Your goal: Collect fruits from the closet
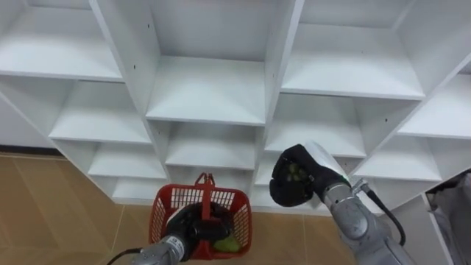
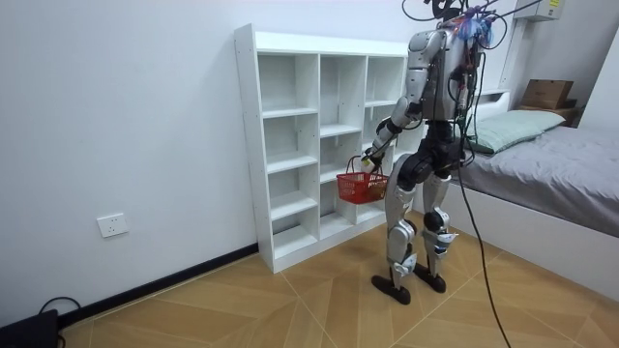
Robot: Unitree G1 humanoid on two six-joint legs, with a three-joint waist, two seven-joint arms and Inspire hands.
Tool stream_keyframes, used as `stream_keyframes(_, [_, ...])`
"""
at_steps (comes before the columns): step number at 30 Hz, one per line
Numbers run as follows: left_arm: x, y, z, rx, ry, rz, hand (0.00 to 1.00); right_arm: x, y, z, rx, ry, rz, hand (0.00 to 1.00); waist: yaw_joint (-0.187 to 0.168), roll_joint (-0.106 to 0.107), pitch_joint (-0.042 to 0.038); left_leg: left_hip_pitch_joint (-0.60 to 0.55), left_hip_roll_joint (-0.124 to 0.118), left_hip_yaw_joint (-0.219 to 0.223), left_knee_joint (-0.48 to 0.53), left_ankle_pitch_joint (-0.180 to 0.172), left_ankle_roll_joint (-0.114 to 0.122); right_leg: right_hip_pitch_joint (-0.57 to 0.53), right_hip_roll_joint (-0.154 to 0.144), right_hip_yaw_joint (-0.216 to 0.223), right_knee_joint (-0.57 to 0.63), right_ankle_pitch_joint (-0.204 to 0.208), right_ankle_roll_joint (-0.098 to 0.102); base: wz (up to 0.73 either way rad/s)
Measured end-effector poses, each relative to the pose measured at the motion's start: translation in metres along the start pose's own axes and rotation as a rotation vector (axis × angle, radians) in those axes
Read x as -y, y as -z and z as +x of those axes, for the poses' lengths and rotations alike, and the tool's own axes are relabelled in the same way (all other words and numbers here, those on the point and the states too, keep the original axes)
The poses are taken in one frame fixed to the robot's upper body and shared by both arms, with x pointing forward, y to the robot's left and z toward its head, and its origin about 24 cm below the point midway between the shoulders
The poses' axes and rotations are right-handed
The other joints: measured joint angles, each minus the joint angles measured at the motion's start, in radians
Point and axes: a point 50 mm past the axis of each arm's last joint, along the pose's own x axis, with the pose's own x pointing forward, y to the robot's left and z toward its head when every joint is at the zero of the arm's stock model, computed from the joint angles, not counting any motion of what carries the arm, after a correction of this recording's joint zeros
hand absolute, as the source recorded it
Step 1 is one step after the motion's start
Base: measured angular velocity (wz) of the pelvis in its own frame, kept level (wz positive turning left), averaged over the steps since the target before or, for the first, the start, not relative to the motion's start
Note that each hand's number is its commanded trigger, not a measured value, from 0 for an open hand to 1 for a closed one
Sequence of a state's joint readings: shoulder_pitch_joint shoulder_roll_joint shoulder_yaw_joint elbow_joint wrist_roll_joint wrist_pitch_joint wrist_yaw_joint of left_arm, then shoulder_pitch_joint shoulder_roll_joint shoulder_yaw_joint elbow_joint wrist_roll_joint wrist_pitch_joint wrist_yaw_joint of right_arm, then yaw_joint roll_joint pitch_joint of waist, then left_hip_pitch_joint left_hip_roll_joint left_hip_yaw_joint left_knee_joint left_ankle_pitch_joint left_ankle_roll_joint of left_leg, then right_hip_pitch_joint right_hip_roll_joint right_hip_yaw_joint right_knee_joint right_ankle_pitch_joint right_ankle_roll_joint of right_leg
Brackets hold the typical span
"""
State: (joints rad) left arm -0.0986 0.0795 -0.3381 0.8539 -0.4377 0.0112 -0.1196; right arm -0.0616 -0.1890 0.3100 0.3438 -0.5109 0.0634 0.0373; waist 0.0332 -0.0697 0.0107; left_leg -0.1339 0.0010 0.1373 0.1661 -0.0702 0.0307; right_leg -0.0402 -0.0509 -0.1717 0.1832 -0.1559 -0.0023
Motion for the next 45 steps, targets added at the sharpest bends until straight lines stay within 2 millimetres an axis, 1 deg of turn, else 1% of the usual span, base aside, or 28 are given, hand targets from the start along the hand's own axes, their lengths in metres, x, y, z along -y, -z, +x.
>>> stream_keyframes(5, [0.006,0.001,0.001,-0.004,0.022,0.010,1.00,-0.012,-0.006,0.000,0.024,-0.047,-0.010,1.00,0.003,-0.002,0.0015,-0.004,-0.001,0.000,0.001,-0.001,-0.001,0.000,0.000,-0.005,-0.004,0.000,0.000,0.01])
stream_keyframes(10, [0.007,0.000,0.001,0.000,0.038,0.012,1.00,-0.025,-0.005,0.000,0.013,-0.109,0.047,1.00,0.009,-0.002,0.0022,-0.013,0.002,-0.003,0.007,-0.006,0.000,-0.002,0.000,-0.010,-0.010,0.001,-0.001,0.00])
stream_keyframes(14, [0.008,-0.001,0.001,0.002,0.046,0.009,1.00,-0.030,-0.006,0.001,0.009,-0.125,0.088,1.00,0.030,-0.003,0.0079,-0.014,0.004,-0.001,0.014,-0.014,0.001,-0.002,-0.001,-0.009,-0.008,0.000,0.000,-0.02])
stream_keyframes(20, [0.009,-0.001,0.001,0.001,0.057,0.009,1.00,-0.032,-0.017,0.005,0.044,-0.138,0.104,1.00,0.035,-0.003,0.0113,-0.015,0.003,-0.003,0.018,-0.020,0.001,-0.001,-0.001,-0.011,-0.010,0.000,0.001,0.00])
stream_keyframes(26, [0.009,-0.001,0.001,0.002,0.076,0.031,1.00,-0.031,-0.014,0.007,0.030,-0.142,0.098,1.00,0.045,-0.004,0.0119,-0.019,0.003,-0.001,0.021,-0.022,0.001,-0.003,-0.002,-0.012,-0.011,-0.001,0.002,0.00])
stream_keyframes(29, [0.010,-0.001,0.001,0.002,0.084,0.031,1.00,-0.032,-0.016,0.008,0.034,-0.143,0.103,1.00,0.051,-0.004,0.0122,-0.019,0.003,-0.001,0.021,-0.022,0.001,-0.003,-0.001,-0.012,-0.012,-0.001,0.002,0.00])
stream_keyframes(35, [0.010,-0.001,0.001,0.001,0.093,0.031,1.00,-0.031,-0.020,0.010,0.046,-0.139,0.103,1.00,0.054,-0.010,0.0150,-0.023,0.003,-0.001,0.021,-0.022,0.001,-0.009,-0.001,-0.010,-0.012,-0.001,0.002,0.00])
stream_keyframes(39, [0.010,-0.001,0.001,0.000,0.093,0.032,1.00,-0.033,-0.018,0.012,0.033,-0.151,0.094,1.00,0.054,-0.013,0.0165,-0.031,0.003,-0.001,0.022,-0.022,0.001,-0.014,0.000,-0.011,-0.012,-0.001,0.002,0.00])
stream_keyframes(45, [0.013,-0.001,0.002,-0.001,0.119,0.042,1.00,-0.032,-0.018,0.015,0.028,-0.152,0.063,1.00,0.054,-0.015,0.0164,-0.051,0.003,-0.002,0.025,-0.022,0.001,-0.035,0.000,-0.008,-0.007,-0.001,0.002,0.00])
